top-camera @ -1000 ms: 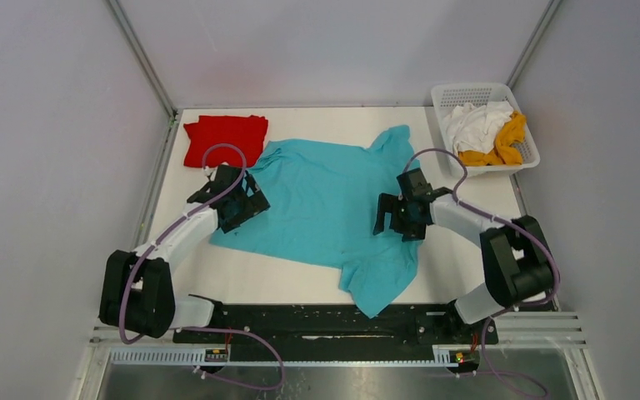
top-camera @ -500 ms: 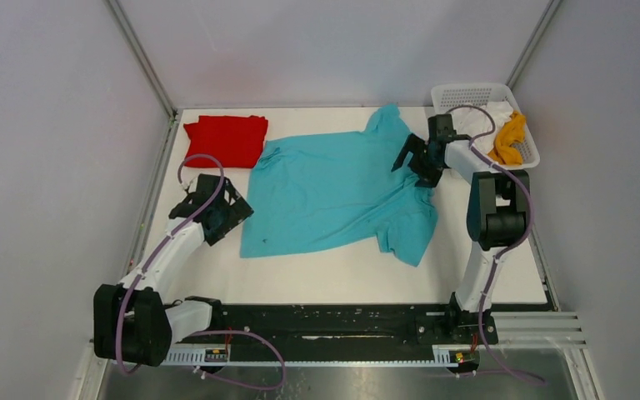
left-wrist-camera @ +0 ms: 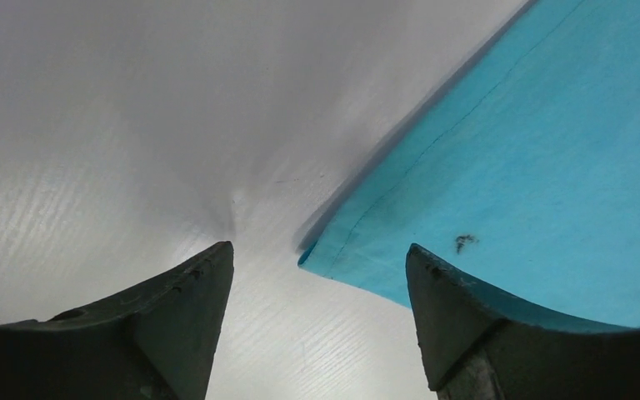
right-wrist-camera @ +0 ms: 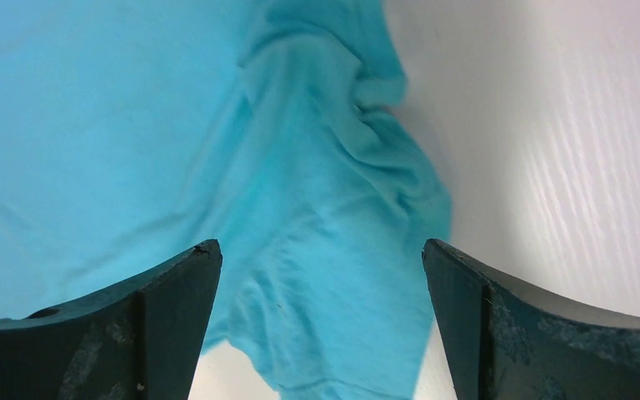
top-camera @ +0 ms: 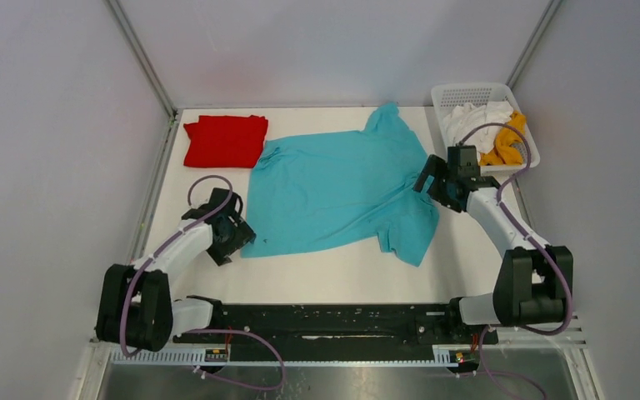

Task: Fold and stack the t-shirts
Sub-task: Flatten out the tshirt

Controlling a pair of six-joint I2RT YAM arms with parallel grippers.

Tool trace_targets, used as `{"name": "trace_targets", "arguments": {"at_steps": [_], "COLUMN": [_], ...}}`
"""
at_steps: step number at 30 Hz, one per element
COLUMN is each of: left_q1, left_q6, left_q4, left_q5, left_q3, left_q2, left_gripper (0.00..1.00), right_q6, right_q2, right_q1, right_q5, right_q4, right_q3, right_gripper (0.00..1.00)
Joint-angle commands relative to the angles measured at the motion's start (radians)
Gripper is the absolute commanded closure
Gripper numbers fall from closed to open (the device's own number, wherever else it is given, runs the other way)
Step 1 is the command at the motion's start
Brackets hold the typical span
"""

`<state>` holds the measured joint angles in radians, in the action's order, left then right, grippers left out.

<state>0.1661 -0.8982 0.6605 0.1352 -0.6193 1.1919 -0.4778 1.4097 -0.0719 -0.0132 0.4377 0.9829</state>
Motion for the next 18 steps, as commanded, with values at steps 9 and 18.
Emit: {"name": "trace_targets", "arguments": {"at_steps": [9,18], "left_q1": [0.09,0.12], "left_q6": [-0.083,-0.099], "left_q4": [0.053,0.059], "left_q5": [0.119,0.081], "left_q3": [-0.13,-0.119], "left_q2": [0.211,0.263], "left_gripper": [0.34,0.53], "right_q6": [0.016,0.018], "right_q2": [-0.152,-0.151], "right_q1": [-0.001,-0.002], "right_q5": [-0.134,-0.186], "right_q4": [0.016,0.032], "right_q3": [-0.128,-0.132], "right_gripper": [0.0,0.0]}}
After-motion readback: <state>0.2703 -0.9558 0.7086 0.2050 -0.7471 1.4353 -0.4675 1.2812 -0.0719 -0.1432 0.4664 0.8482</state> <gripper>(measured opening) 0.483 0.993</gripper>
